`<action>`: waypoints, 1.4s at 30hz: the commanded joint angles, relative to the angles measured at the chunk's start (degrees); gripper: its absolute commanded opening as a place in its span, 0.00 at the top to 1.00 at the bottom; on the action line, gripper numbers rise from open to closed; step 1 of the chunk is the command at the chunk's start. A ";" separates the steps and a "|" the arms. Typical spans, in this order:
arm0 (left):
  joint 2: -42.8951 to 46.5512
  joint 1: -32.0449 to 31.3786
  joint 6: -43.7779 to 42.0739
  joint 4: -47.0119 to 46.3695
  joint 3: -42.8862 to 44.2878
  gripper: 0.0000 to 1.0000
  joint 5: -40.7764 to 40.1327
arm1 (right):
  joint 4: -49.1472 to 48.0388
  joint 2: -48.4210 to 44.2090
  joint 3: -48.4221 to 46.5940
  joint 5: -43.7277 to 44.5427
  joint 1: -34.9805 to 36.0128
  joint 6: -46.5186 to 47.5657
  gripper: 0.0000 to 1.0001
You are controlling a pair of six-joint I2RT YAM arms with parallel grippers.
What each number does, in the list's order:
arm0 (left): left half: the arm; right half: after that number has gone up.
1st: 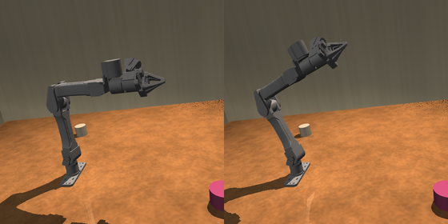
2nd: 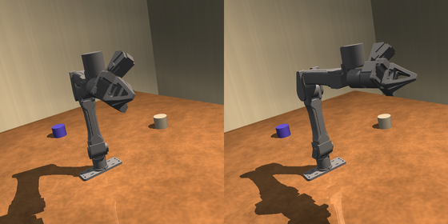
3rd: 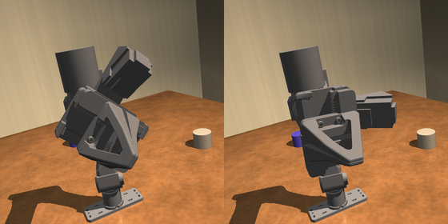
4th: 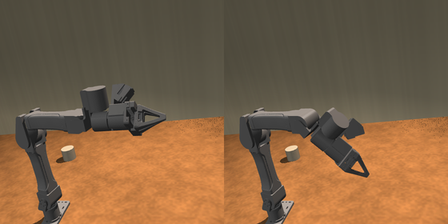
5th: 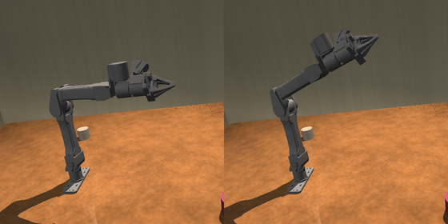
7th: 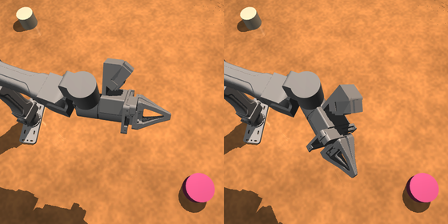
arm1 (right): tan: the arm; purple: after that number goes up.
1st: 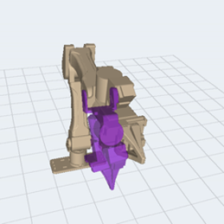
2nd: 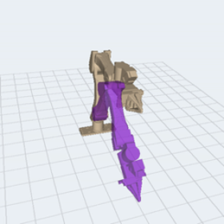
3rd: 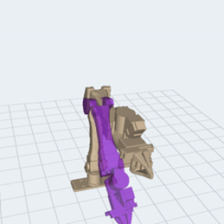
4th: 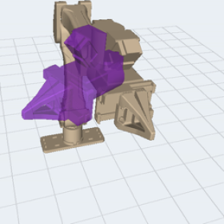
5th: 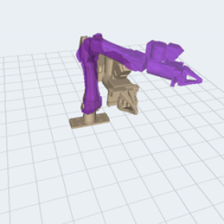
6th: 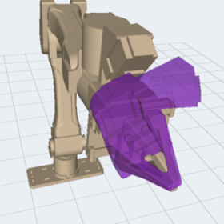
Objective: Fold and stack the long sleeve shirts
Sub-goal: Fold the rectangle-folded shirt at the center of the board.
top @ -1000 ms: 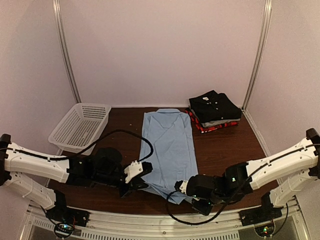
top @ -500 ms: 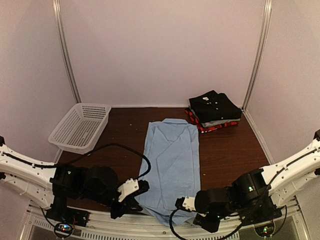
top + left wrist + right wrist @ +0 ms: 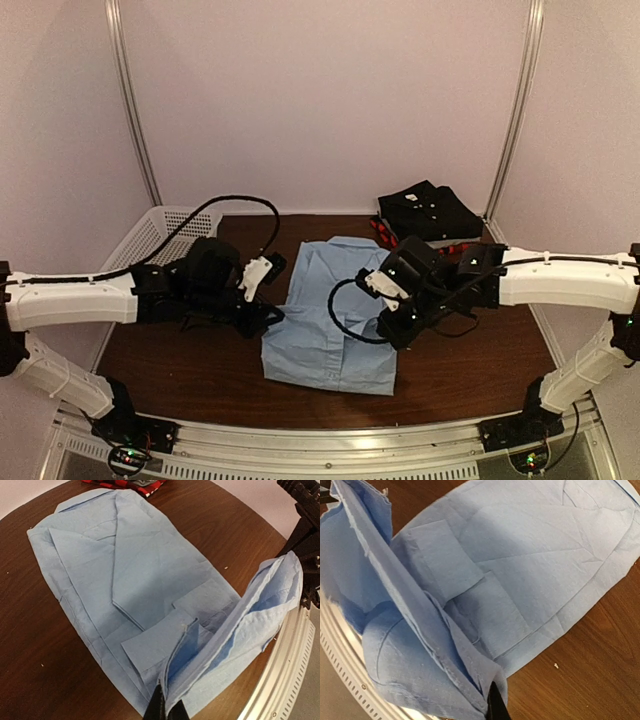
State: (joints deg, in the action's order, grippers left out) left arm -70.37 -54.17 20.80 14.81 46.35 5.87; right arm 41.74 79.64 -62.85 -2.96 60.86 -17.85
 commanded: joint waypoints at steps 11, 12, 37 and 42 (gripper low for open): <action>-26.79 7.41 -7.30 -3.07 15.10 1.00 -4.34 | 2.37 13.81 -2.67 0.17 -14.22 10.98 0.93; -28.40 7.48 -7.20 -2.68 16.11 1.00 -4.92 | 1.44 14.27 -2.68 -0.09 -14.99 11.11 0.92; -35.92 8.47 -3.19 -8.50 21.01 0.39 -21.81 | -13.32 17.36 -2.00 9.79 -21.05 4.81 0.58; -28.97 8.47 -2.97 -10.30 17.80 0.21 -24.03 | -20.30 3.59 7.96 5.78 -17.89 5.20 0.33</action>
State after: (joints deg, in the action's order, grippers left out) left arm -105.91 -46.06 17.30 8.88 65.73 -14.15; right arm 27.16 94.32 -60.84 3.51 40.36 -11.92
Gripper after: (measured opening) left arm 0.758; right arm 0.577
